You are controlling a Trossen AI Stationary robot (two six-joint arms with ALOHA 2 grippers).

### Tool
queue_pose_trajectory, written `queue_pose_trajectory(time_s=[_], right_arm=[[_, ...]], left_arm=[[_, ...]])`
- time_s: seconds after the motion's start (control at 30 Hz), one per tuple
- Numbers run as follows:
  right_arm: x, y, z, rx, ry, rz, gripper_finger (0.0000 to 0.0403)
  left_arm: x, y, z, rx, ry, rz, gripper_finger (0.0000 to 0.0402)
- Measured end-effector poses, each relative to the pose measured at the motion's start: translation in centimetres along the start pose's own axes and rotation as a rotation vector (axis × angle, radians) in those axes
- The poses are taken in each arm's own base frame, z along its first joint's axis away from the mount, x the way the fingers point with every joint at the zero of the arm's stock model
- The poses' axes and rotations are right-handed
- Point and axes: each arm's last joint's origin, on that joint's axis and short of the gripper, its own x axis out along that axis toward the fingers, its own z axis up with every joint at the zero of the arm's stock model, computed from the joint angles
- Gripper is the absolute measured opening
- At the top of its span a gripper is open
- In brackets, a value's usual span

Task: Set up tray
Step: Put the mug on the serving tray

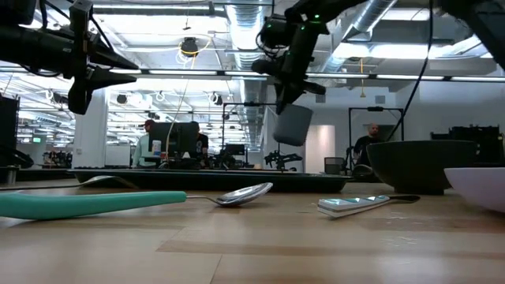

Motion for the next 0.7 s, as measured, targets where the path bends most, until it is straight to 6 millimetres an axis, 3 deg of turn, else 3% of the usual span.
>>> queue_pose_trajectory(time_s=[0.3, 0.6, 0.7], right_arm=[[1.9, 1.9, 2.4, -0.023, 0.014, 0.011, 0.0001], [6.9, 2.1, 1.2, -0.072, 0.22, -0.075, 0.0003], [7.5, 2.1, 1.1, -0.085, 0.232, -0.086, 0.0003]], left_arm=[[0.0, 0.0, -0.1, -0.034, 0.029, -0.016, 0.0091], [0.0, 0.1, -0.4, -0.04, 0.07, -0.024, 0.0091], [0.0, 0.2, -0.5, -0.033, 0.098, -0.026, 0.0091]])
